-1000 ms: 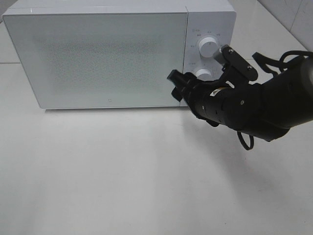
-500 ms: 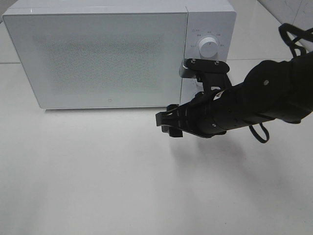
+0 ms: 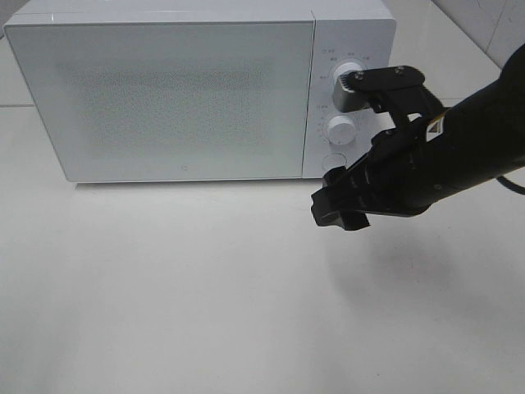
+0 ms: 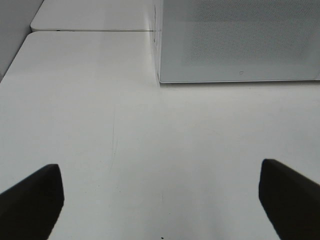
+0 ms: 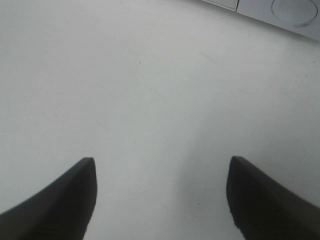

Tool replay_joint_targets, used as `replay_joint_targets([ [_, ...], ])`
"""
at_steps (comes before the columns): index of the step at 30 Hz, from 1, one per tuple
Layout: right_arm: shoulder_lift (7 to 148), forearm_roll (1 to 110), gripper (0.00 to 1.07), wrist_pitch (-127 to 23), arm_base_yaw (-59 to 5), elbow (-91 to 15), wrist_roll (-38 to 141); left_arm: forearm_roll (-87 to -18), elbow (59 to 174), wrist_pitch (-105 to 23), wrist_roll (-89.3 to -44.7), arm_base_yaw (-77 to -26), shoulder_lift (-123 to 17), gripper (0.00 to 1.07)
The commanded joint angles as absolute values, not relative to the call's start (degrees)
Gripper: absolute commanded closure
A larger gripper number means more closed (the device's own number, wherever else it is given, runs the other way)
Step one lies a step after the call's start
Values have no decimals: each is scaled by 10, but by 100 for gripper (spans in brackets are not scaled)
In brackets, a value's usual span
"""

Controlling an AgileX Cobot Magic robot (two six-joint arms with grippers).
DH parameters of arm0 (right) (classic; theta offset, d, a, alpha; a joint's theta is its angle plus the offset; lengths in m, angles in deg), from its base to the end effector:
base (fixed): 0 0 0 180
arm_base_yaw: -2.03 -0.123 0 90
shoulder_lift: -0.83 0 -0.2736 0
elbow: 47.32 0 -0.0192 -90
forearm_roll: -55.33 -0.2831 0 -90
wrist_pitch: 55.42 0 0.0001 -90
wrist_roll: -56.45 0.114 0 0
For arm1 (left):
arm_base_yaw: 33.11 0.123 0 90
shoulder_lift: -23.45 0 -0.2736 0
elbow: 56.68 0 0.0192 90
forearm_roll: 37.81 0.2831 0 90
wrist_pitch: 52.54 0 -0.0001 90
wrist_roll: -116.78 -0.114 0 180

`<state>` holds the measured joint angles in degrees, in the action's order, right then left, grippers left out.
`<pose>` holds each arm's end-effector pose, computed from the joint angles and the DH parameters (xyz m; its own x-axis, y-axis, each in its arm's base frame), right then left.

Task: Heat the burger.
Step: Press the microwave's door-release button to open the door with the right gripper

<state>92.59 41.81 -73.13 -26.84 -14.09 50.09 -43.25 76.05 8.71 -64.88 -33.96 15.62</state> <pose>0.2771 0.1621 0.1599 -0.7470 -0.2821 -0.6020 -0.4375 0.8904 0.1256 0.0519 -0.0103 0.2877 -0.4435 -0.0102 -0.8962 0.0819 0.9953 -0.0518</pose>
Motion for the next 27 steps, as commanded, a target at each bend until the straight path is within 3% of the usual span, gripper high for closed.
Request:
replay_joint_targets([
  [1, 882, 443, 34, -775, -267, -141, 509, -436, 760, 87, -649, -337, 166, 9],
  [7, 804, 452, 28, -862, -267, -141, 511, -436, 760, 87, -649, -337, 166, 9],
  [22, 645, 490, 31, -1023, -267, -141, 542, -436, 760, 87, -649, -337, 166, 9],
  [27, 535, 517, 31, -1033, -258, -141, 548, -436, 760, 87, -649, -337, 166, 9],
])
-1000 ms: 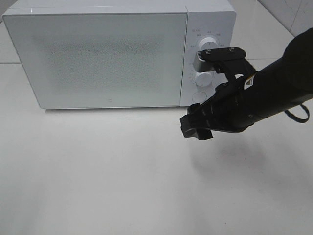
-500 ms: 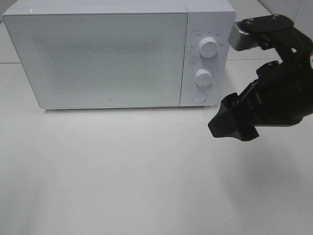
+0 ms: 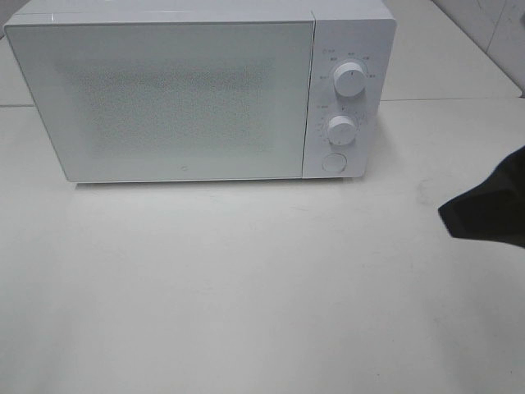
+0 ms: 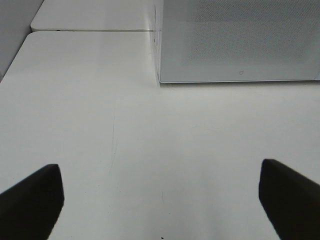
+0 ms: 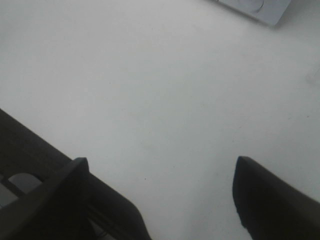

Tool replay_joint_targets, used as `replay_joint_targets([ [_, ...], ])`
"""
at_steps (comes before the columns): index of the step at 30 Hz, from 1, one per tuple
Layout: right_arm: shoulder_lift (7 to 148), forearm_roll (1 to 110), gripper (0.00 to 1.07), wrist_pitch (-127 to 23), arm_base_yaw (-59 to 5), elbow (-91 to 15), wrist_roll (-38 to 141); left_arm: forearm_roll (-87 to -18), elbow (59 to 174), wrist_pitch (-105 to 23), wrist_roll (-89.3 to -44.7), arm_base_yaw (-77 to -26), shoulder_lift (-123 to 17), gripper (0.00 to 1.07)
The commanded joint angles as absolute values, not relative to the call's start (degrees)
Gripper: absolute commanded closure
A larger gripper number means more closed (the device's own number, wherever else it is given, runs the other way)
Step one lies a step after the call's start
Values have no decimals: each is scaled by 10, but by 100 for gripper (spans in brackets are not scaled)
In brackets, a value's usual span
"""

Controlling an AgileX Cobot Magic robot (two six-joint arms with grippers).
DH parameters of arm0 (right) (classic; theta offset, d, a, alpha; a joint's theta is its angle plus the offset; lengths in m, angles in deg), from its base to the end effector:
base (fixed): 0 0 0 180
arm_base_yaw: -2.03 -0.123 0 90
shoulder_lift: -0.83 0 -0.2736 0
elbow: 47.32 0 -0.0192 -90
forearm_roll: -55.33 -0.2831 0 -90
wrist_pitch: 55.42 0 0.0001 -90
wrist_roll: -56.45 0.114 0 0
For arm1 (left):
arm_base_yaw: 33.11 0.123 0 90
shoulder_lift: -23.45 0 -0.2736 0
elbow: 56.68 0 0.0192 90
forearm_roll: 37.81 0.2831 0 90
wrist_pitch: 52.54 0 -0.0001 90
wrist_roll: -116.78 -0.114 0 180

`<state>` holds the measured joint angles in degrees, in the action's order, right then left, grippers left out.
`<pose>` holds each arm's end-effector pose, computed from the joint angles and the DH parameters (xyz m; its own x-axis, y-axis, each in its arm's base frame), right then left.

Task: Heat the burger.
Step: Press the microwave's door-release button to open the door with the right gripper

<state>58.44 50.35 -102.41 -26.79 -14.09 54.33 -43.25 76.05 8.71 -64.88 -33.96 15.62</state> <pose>0.1833 0.1091 0.2848 -0.6597 -0.3375 -0.6715 -0.5039 0.8615 0.0620 0.0519 -0.0103 0.2877 -0.4435 -0.0102 -0.8962 0.0819 0.9953 -0.0518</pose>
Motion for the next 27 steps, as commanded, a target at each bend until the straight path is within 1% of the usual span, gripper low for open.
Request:
replay_joint_targets([
  [1, 535, 517, 31, -1033, -258, -141, 548, -436, 760, 87, -649, -337, 166, 9],
  [3, 488, 516, 31, -1053, -224, -141, 548, -436, 760, 87, -649, -337, 166, 9],
  [4, 488, 516, 31, -1053, -224, -141, 548, -436, 760, 87, -649, -337, 166, 9],
  [5, 455, 517, 31, -1077, -188, -141, 547, -436, 760, 87, -649, -337, 166, 9],
  [6, 439, 517, 31, -1090, -170, -141, 547, -436, 760, 87, -649, -337, 166, 9],
  [7, 439, 517, 31, -1090, -170, -141, 547, -436, 760, 87, -649, -337, 166, 9],
  [8, 409, 518, 31, -1110, -145, -141, 544, -436, 760, 87, -649, -337, 166, 9],
  [12, 361, 518, 31, -1131, -121, -140, 543, -436, 760, 87, -649, -337, 166, 9],
  [14, 309, 518, 31, -1140, -102, -132, 544, -436, 760, 87, -649, -337, 166, 9],
  [15, 309, 518, 31, -1140, -102, -132, 544, -436, 760, 87, -649, -337, 166, 9],
  [16, 277, 518, 31, -1141, -89, -117, 546, -436, 760, 87, -649, -337, 166, 9],
  [17, 277, 518, 31, -1141, -89, -117, 546, -436, 760, 87, -649, -337, 166, 9],
  [19, 232, 518, 31, -1148, -63, -98, 546, -436, 760, 87, -649, -337, 166, 9],
  [20, 232, 518, 31, -1148, -63, -98, 546, -436, 760, 87, -649, -337, 166, 9],
  [22, 191, 518, 31, -1149, -35, -81, 546, -436, 760, 87, -649, -337, 166, 9],
  [27, 135, 518, 31, -1146, -9, -53, 546, -436, 760, 87, -649, -337, 166, 9],
])
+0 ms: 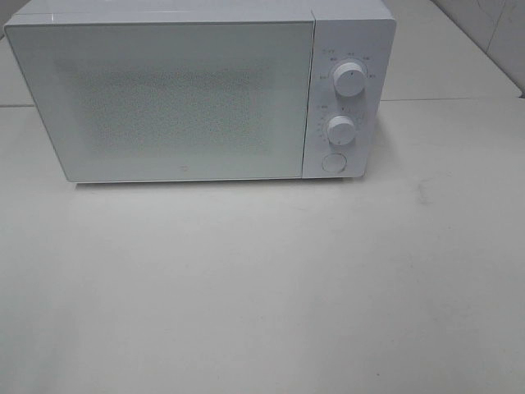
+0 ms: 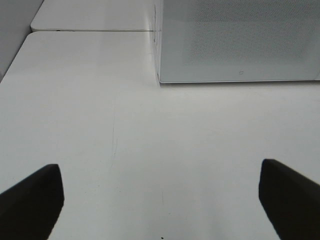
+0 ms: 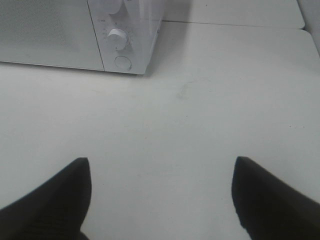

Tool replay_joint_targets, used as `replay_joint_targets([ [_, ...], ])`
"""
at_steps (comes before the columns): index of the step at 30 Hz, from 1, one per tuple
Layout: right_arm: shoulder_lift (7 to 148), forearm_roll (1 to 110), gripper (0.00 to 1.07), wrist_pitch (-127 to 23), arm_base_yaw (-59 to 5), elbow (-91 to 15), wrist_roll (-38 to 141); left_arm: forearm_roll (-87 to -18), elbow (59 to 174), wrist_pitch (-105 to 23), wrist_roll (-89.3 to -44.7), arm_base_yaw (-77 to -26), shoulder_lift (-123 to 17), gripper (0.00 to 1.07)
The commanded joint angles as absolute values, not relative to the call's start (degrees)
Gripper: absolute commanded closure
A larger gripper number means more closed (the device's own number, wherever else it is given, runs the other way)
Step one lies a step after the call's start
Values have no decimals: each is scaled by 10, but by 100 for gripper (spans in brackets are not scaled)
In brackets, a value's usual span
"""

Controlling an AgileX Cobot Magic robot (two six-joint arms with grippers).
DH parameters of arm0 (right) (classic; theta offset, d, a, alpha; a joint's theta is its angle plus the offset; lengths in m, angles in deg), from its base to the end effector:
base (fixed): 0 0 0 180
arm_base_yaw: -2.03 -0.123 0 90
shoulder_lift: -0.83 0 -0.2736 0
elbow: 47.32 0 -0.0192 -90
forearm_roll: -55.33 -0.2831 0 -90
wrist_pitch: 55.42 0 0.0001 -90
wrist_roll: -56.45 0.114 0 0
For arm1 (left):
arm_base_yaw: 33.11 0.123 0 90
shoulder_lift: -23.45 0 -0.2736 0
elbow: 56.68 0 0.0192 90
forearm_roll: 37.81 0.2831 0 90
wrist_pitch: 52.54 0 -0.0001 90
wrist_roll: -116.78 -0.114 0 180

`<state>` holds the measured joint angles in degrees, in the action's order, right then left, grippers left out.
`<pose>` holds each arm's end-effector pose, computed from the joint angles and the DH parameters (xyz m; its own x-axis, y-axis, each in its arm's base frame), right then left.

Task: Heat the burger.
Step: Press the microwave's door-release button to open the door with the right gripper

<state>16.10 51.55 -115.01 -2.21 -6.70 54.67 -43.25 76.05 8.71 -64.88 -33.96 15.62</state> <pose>0.0618 0.0111 0.3208 -0.4285 -0.0294 -0.9031 -0.1240 0.9919 0.0265 0.0519 -0.0103 0.2877 -0.4435 -0.0102 -0.8962 0.0819 0.9953 -0.0518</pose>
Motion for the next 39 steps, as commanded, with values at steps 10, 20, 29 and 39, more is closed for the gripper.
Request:
replay_joint_targets([
  [10, 71, 519, 31, -1123, -7, 10, 548, -436, 760, 87, -649, -337, 166, 9],
  [20, 71, 518, 31, -1123, -7, 10, 548, -436, 760, 87, -649, -337, 166, 9],
  [29, 71, 517, 31, -1121, -7, 9, 548, -436, 760, 87, -649, -337, 166, 9],
  [39, 133, 512, 31, -1052, -7, -23, 547, -436, 760, 87, -649, -337, 166, 9],
])
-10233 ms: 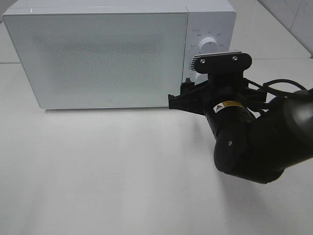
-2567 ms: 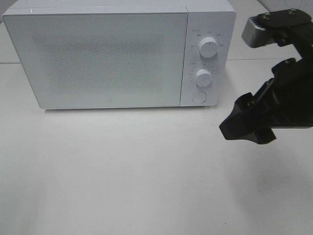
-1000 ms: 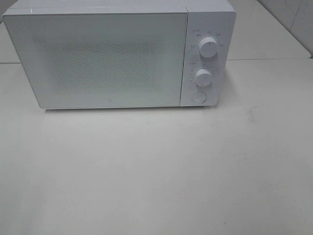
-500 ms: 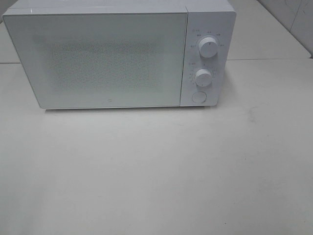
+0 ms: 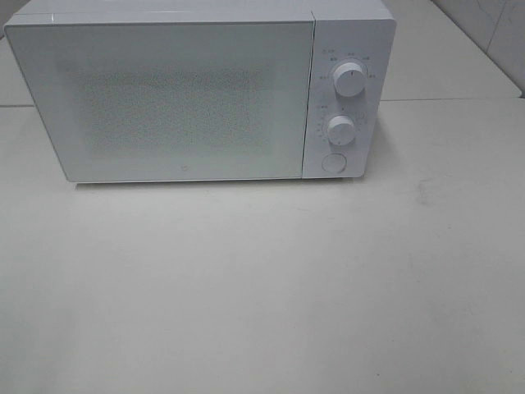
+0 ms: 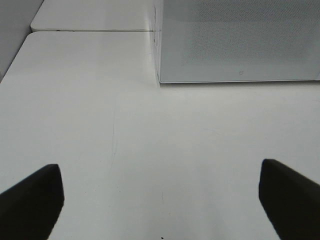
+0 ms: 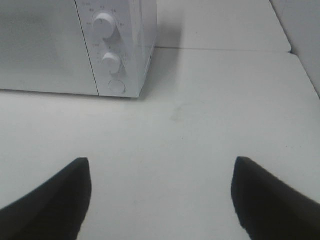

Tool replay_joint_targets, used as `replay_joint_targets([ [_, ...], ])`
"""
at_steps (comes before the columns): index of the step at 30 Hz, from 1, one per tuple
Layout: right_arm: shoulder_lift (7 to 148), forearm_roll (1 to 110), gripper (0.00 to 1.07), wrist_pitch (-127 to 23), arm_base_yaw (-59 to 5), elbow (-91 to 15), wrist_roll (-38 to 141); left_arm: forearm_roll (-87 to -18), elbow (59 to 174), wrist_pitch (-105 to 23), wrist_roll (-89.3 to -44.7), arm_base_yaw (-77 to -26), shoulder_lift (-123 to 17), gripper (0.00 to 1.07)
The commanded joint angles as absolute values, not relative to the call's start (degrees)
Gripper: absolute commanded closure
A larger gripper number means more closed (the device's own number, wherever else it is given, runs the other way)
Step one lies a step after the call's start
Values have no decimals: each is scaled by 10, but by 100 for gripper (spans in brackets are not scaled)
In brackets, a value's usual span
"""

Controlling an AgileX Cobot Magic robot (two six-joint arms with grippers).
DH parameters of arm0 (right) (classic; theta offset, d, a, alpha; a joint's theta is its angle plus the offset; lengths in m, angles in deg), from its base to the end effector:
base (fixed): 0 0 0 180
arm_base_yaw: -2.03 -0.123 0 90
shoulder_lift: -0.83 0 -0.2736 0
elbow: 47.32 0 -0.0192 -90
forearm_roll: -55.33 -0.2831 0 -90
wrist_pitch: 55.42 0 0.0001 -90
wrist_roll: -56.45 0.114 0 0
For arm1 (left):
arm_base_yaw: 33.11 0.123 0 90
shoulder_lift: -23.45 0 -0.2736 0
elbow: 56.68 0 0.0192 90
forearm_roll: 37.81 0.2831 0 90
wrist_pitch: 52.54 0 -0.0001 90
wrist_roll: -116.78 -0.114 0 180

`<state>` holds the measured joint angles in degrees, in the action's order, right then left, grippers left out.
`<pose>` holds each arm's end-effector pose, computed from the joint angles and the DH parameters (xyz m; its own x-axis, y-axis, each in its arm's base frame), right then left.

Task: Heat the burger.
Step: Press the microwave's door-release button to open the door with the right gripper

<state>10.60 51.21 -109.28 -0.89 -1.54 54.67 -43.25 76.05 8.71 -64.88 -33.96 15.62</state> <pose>0.0599 0.0097 0.3076 -0.3319 -0.0055 -0.9433 -0.1018 0.9944 0.0300 0.0519 -0.0103 0.2877 -0.4435 -0.0102 -0.8962 0.0819 0.9953 -0.0518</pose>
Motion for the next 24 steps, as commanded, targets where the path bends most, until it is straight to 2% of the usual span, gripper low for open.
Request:
replay_joint_targets([
  [1, 157, 512, 31, -1030, -7, -23, 546, -436, 760, 87, -649, -337, 166, 9],
  [24, 454, 512, 31, -762, -7, -23, 546, -436, 760, 87, -649, -337, 166, 9],
])
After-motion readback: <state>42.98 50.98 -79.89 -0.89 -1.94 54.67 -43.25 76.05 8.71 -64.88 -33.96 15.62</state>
